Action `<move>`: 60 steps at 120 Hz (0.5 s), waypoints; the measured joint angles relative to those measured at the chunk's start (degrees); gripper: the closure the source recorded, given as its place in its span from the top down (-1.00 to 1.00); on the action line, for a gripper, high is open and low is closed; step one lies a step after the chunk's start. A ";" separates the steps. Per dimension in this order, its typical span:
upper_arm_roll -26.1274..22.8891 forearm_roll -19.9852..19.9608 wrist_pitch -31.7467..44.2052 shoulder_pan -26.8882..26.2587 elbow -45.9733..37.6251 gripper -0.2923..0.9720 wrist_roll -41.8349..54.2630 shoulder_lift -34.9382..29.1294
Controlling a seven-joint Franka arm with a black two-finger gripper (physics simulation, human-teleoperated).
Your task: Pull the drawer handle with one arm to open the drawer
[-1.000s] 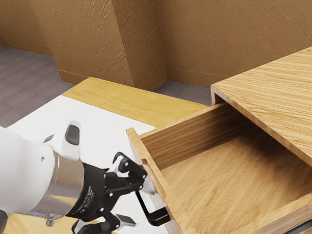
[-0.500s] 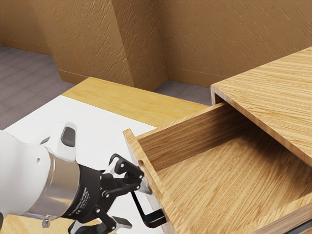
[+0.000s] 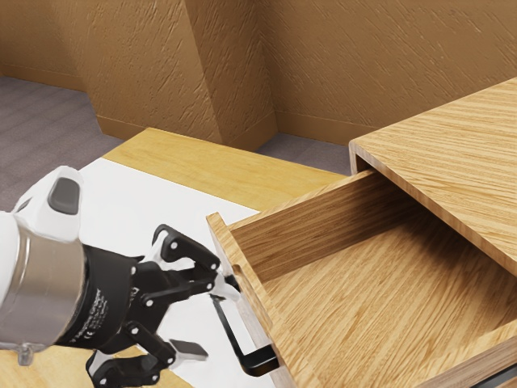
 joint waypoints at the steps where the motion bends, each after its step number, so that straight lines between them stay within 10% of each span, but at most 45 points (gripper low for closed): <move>1: 0.05 0.04 -0.28 -0.03 0.69 0.11 -0.02 -0.01; 18: -0.13 4.21 -9.13 -0.25 19.66 0.11 -1.55 2.30; 43: -9.83 9.74 -22.46 0.30 53.42 0.33 -5.06 39.72; 60: -11.02 15.18 -23.24 1.74 59.36 0.42 3.14 49.50</move>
